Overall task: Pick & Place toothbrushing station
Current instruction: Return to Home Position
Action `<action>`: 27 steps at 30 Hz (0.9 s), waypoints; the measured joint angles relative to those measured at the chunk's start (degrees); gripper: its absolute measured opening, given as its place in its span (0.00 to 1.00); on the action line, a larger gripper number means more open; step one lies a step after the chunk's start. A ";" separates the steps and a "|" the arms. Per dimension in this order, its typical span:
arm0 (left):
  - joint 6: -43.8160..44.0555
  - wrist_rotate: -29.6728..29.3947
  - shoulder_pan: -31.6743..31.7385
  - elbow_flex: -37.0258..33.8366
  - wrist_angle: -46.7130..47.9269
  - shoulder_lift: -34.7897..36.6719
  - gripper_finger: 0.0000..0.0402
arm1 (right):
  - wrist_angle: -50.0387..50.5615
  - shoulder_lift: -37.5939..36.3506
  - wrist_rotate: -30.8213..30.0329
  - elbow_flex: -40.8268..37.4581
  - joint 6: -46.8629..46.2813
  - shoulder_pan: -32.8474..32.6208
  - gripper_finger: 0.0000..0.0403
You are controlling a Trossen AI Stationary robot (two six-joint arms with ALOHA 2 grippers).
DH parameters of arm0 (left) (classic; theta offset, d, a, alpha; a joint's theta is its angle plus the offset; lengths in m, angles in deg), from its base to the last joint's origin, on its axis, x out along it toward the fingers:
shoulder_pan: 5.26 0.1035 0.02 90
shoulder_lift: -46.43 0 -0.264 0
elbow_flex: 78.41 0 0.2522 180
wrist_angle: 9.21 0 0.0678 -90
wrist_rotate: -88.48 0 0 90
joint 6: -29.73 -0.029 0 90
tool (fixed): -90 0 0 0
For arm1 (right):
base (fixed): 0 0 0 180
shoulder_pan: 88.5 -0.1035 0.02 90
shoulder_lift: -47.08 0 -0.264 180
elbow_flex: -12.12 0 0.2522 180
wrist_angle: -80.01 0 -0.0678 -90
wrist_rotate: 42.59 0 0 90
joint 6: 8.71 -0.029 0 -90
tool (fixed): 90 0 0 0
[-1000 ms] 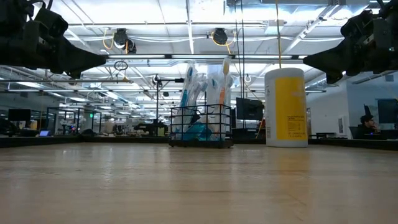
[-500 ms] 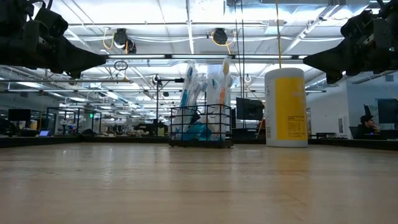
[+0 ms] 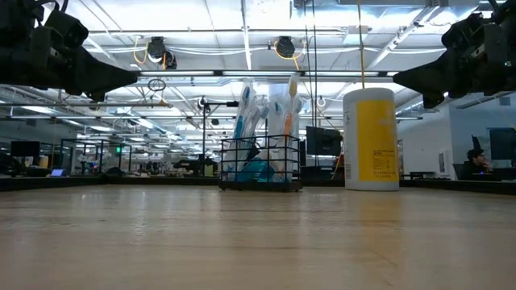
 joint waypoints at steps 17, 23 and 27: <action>-4.42 -0.04 0.00 0.00 0.00 -0.01 0.10 | -0.04 0.00 0.02 0.00 6.64 0.00 0.00; -4.39 -0.04 0.00 0.00 0.00 0.00 0.10 | -0.02 0.00 0.02 0.00 5.80 0.01 0.00; -4.49 -0.04 0.00 0.00 0.00 0.00 0.10 | -0.02 0.00 0.02 0.00 3.67 0.00 0.00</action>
